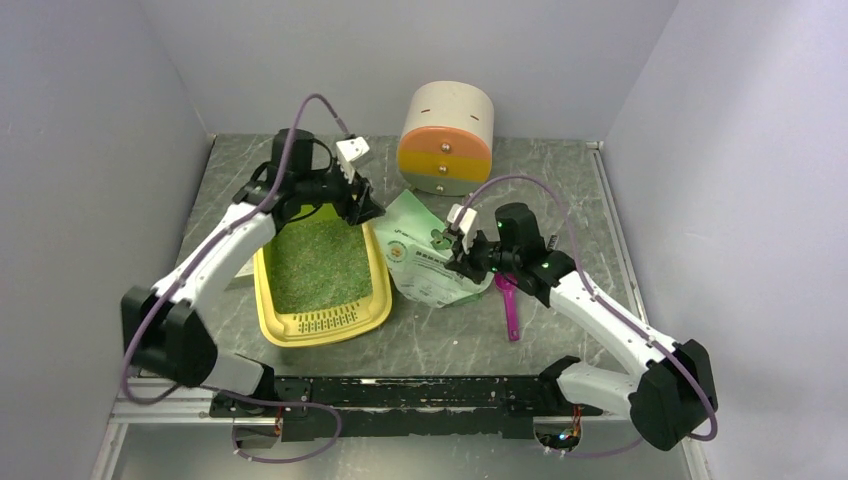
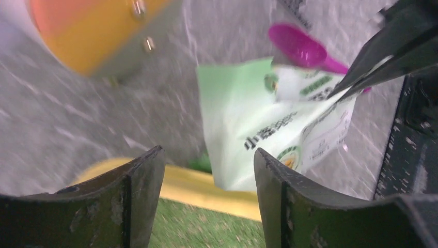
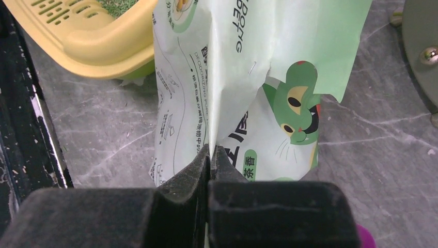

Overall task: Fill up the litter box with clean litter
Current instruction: Close the cat litter bag at the center of the board.

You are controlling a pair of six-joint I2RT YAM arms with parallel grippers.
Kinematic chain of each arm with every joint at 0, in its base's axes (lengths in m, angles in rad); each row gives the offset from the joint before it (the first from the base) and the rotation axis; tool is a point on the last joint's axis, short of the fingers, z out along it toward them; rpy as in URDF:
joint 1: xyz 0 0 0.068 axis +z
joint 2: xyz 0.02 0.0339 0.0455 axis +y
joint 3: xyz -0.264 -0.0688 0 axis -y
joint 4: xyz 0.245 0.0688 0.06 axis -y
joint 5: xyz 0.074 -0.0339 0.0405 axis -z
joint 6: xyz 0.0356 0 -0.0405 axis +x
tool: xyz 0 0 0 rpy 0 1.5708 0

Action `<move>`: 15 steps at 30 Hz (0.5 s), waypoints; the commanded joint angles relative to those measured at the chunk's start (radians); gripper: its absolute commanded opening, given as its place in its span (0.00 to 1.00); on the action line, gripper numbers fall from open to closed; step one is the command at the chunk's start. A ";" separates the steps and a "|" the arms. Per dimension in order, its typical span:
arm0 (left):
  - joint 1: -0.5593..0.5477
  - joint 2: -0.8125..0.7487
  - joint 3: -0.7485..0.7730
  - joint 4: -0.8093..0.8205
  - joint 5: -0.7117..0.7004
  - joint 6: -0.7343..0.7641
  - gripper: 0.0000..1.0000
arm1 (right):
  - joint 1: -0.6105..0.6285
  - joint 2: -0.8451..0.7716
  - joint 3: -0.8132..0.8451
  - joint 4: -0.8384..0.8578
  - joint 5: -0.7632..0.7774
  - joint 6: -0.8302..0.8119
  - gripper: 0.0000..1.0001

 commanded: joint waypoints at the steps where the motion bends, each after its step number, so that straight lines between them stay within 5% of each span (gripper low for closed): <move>1: -0.011 -0.153 -0.101 0.317 0.122 0.070 0.68 | -0.079 0.018 0.017 0.054 -0.166 0.035 0.00; 8: -0.174 -0.142 -0.135 0.155 0.212 0.491 0.70 | -0.114 0.032 0.023 0.106 -0.233 0.053 0.00; 15: -0.287 -0.002 -0.061 0.066 0.163 0.640 0.68 | -0.116 -0.015 -0.029 0.170 -0.249 0.087 0.00</move>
